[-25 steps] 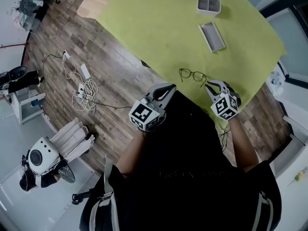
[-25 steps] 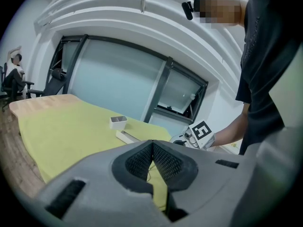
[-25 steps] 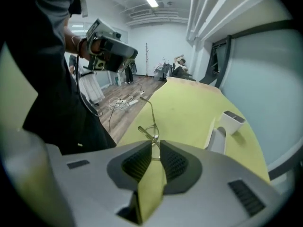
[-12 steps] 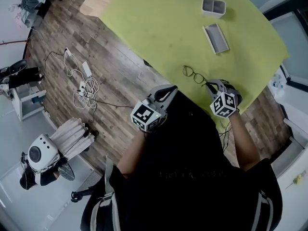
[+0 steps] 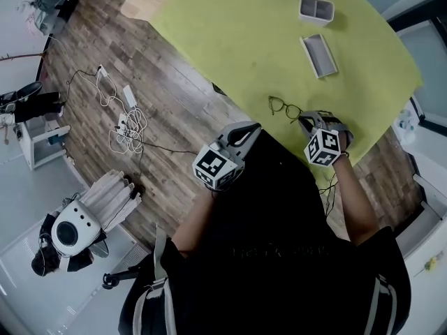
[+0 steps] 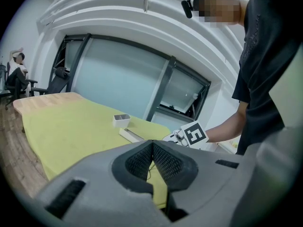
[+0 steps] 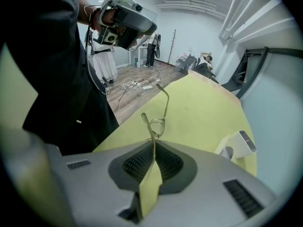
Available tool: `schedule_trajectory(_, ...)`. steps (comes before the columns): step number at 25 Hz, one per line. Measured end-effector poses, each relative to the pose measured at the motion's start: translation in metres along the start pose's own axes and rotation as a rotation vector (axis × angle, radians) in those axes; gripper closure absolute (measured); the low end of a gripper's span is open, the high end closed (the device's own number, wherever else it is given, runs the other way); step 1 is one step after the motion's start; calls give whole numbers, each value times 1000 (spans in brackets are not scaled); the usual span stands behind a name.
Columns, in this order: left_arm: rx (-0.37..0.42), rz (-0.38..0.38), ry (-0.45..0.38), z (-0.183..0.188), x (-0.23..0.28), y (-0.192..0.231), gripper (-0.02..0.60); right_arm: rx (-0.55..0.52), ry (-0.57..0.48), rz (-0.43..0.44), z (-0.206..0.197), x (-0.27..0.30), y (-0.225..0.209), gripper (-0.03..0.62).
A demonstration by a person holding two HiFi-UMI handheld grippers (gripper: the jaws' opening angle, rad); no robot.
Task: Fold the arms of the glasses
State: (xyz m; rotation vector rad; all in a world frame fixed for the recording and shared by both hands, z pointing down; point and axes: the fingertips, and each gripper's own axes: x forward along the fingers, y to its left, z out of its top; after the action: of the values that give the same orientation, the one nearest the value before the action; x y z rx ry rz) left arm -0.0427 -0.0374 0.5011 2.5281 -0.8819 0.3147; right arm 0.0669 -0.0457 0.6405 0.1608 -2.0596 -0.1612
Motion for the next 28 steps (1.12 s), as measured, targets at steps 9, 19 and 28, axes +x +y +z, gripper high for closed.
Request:
schedule_trajectory(9,-11,15,-7,0,-2,3,563,-14,-10,20,17,16,-4,560)
schedule_trajectory(19,-16,23,-19,1,-8,9,563,0,-7,54,30,41,-9,559)
schedule_trajectory(28,-39,35,-17,-2,-18,10,563,-15,11,92,39,63,-2,559)
